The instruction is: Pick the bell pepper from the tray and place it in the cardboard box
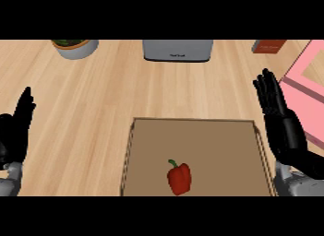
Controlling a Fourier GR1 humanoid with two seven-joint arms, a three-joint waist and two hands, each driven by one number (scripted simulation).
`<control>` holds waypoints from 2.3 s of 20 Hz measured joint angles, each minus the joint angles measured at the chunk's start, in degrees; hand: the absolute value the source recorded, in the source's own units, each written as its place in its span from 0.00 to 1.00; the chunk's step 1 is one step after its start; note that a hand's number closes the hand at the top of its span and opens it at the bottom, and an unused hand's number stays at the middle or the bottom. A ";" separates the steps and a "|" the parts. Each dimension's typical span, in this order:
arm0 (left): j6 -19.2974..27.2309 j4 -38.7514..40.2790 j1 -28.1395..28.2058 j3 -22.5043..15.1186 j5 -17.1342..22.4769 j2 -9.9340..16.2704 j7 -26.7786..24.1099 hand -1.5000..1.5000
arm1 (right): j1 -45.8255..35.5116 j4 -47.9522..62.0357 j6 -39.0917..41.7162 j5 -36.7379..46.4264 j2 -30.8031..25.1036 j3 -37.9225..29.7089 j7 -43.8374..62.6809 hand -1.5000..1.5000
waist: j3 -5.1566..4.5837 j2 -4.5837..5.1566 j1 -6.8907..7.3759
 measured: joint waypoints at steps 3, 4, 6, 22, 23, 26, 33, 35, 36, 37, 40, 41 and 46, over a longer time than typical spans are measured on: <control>-2.73 -2.23 -0.57 -0.52 0.20 0.52 -2.86 0.50 | -0.81 -5.99 0.12 1.56 -1.67 1.14 3.77 0.00 | -0.03 1.25 -1.25; -4.26 -2.95 -1.53 -1.23 0.29 0.77 -3.92 0.50 | -1.81 -8.01 0.21 2.25 -2.48 1.57 5.47 0.00 | -0.08 1.42 -1.79; -7.69 -4.90 -3.38 -3.05 0.41 1.39 -6.42 0.50 | -3.74 -11.98 1.10 3.49 -4.59 2.42 8.76 0.00 | -0.20 1.46 -2.87; -20.53 -4.56 -7.54 -6.57 2.56 -0.15 -14.88 0.50 | -2.41 -28.52 13.90 30.72 -23.08 15.19 22.08 0.00 | -0.08 2.66 -2.15; -20.80 -4.40 -7.42 -6.58 2.46 -0.20 -15.34 0.50 | -3.08 -29.32 15.83 31.75 -23.87 16.25 24.21 0.00 | -0.10 2.66 -2.06; -20.98 -4.01 -7.50 -7.14 1.87 -0.94 -15.62 0.50 | -5.64 -30.34 22.03 34.82 -25.53 20.54 30.03 0.00 | -0.14 2.69 -1.66; -22.27 -2.13 -8.99 -6.41 1.62 -1.37 -15.75 0.50 | -14.78 -31.05 37.47 38.71 -19.19 33.16 48.62 0.00 | -0.20 2.69 -1.11; -22.46 -1.88 -9.14 -6.24 1.37 -1.51 -15.94 0.50 | -17.38 -30.38 41.30 39.71 -14.81 36.71 54.98 0.00 | -0.20 2.64 -1.13; -22.55 -1.63 -9.18 -5.94 1.37 -1.60 -16.10 0.50 | -18.17 -30.05 42.74 40.19 -12.52 38.39 57.85 0.00 | -0.19 2.63 -1.21; -22.59 -1.30 -9.26 -6.07 1.13 -1.95 -16.25 0.50 | -19.19 -28.88 44.08 40.10 -10.26 39.35 59.77 0.00 | -0.18 2.64 -1.26; -22.90 -0.92 -9.56 -5.49 1.05 -2.35 -16.38 0.50 | -19.48 -27.08 46.00 40.97 -4.64 42.99 63.83 0.00 | -0.14 2.60 -1.56; -23.11 -0.60 -9.41 -5.54 0.89 -2.49 -16.64 0.50 | -19.74 -25.86 46.17 41.45 -2.30 44.15 64.98 0.00 | -0.13 2.59 -1.61; -23.79 -0.26 -9.39 -4.46 0.62 -2.60 -17.08 0.50 | -18.74 -20.71 47.30 43.23 4.09 46.16 67.55 0.00 | -0.07 2.64 -1.78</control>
